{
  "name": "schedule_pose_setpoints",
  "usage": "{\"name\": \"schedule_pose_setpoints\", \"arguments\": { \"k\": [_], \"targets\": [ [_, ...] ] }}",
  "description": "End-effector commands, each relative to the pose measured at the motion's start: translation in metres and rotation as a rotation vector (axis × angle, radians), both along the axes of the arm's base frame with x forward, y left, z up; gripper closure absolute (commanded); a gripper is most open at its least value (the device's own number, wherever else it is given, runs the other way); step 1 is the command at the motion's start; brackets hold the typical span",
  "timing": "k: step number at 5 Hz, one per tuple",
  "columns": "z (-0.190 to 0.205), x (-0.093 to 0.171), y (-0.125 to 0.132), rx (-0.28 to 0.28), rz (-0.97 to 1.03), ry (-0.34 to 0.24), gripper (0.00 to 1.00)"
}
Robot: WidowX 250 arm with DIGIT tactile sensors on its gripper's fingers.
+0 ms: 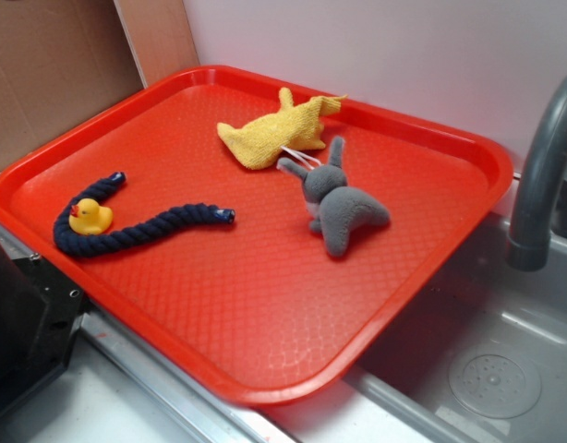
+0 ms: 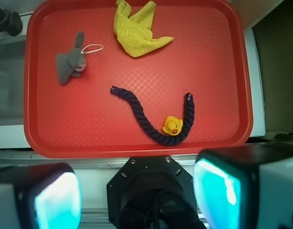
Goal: Grab the yellow cloth.
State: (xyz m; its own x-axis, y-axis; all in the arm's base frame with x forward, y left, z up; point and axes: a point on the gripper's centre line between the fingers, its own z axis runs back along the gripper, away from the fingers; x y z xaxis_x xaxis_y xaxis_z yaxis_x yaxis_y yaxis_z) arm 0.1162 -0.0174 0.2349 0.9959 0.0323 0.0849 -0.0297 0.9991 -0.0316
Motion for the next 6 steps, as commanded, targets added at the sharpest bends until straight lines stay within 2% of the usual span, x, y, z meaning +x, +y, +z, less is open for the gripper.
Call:
{"name": "schedule_pose_setpoints", "arguments": {
  "k": [1, 2, 3, 4, 5, 6],
  "targets": [
    [0.000, 0.000, 0.000, 0.000, 0.000, 0.000, 0.00],
    [-0.022, 0.036, 0.014, -0.009, -0.014, -0.090, 0.00],
    [-0.049, 0.087, 0.010, -0.034, -0.050, -0.128, 0.00],
    [-0.074, 0.133, 0.005, -0.014, -0.064, -0.127, 0.00],
    [-0.099, 0.168, 0.005, 0.001, -0.109, -0.099, 0.00],
    [-0.130, 0.188, 0.011, 0.049, -0.093, -0.057, 0.00]
  ]
}}
